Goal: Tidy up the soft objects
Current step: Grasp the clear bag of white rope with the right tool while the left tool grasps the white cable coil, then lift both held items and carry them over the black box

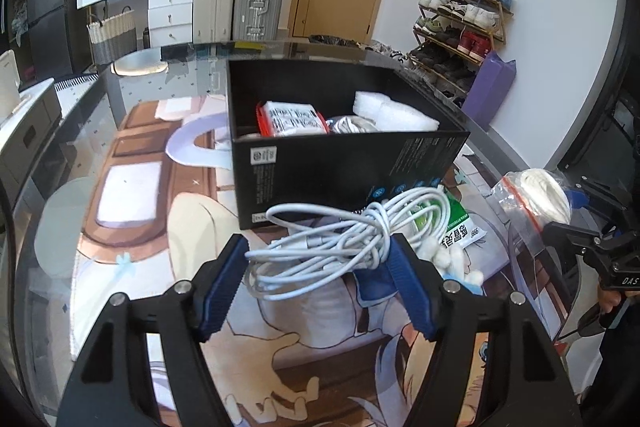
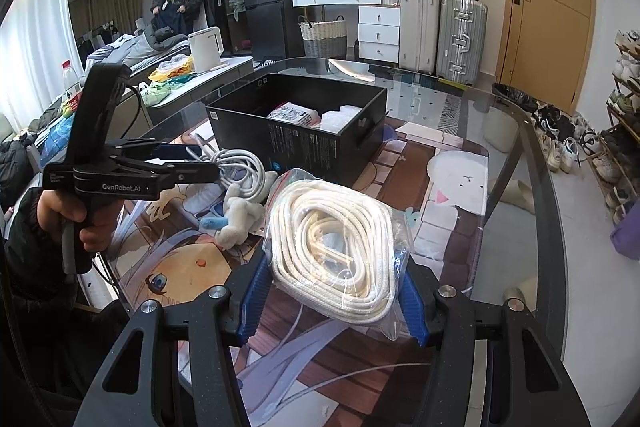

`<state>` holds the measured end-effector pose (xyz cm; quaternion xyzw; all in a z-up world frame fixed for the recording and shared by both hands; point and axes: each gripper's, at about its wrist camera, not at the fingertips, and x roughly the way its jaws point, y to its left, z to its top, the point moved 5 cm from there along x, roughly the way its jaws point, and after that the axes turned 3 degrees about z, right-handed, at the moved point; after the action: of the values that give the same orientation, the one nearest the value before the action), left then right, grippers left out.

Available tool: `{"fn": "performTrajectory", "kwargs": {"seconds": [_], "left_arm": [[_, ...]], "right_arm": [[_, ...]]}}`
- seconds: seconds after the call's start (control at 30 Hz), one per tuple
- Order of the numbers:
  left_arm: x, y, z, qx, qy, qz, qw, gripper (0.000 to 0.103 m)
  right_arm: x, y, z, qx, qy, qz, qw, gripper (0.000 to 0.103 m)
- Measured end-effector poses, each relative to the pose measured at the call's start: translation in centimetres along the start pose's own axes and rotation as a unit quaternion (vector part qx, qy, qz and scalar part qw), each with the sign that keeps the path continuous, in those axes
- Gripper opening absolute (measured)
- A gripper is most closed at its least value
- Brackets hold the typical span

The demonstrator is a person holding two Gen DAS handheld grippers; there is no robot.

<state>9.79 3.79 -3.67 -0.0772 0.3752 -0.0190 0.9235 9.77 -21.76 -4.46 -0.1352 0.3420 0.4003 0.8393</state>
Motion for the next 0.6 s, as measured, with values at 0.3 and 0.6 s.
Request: {"fn": "performTrajectory", "kwargs": {"seconds": [0.3, 0.6], "left_arm": [[-0.8, 0.2, 0.3, 0.009, -0.013, 0.003, 0.9999, 0.07], [-1.3, -0.1, 0.5, 0.008, -0.02, 0.001, 0.9998, 0.07]], "right_arm": [[-0.2, 0.0, 0.3, 0.001, -0.009, -0.002, 1.0, 0.058], [-0.6, -0.1, 0.6, 0.004, -0.019, -0.005, 1.0, 0.058]]}}
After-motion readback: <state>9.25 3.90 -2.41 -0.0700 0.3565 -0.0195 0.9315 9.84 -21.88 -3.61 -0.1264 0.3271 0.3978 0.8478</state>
